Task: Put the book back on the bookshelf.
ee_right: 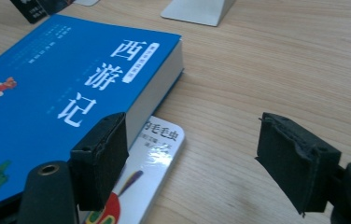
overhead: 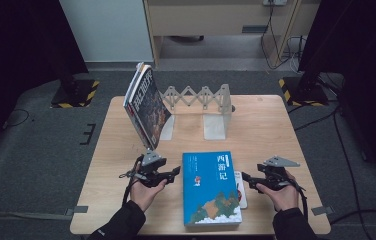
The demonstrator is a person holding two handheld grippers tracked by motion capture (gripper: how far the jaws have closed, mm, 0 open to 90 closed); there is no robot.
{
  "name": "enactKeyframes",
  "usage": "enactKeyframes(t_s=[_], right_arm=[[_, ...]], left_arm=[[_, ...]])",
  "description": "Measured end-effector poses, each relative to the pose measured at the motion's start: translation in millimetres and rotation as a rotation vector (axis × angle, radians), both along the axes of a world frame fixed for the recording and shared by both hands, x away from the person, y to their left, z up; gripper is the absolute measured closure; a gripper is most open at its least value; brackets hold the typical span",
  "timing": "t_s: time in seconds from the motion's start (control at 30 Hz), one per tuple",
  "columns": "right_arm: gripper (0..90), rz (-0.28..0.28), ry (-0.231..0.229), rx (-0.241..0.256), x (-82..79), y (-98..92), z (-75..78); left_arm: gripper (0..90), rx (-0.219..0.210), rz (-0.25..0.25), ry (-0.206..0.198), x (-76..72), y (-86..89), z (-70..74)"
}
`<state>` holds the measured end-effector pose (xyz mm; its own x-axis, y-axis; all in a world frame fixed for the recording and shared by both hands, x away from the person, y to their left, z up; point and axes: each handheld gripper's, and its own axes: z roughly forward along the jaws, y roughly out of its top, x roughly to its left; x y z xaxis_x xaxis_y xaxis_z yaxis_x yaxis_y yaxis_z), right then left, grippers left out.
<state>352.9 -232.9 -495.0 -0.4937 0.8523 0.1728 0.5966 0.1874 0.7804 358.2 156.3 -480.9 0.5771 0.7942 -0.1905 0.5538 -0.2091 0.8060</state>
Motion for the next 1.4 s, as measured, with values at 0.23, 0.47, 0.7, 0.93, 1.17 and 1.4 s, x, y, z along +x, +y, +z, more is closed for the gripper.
enactKeyframes(t_s=[0.23,0.47,0.7,0.93,1.17,1.4], right_arm=[[24.4,0.027,0.015,0.026,-1.2,11.5,-1.6],[24.4,0.056,0.038,0.039,-1.7,23.7,-5.6],[24.5,0.082,0.063,0.038,-2.5,34.3,-10.0],[24.5,0.094,0.07,0.05,-2.0,39.4,-12.7],[24.4,0.096,0.081,0.059,-2.4,41.6,-12.9],[24.3,0.097,0.08,0.055,-1.8,41.5,-11.8]], left_arm=[[29.9,-0.02,-0.045,0.067,4.8,-13.4,-11.9],[28.1,-0.026,-0.064,0.132,9.4,-18.4,-25.7],[22.2,-0.082,-0.069,0.165,11.8,-20.6,-33.0],[18.1,-0.132,-0.086,0.176,14.2,-24.7,-40.3],[18.2,-0.11,-0.102,0.151,15.9,-28.8,-38.4],[22.1,-0.038,-0.104,0.124,15.6,-33.6,-29.7]])
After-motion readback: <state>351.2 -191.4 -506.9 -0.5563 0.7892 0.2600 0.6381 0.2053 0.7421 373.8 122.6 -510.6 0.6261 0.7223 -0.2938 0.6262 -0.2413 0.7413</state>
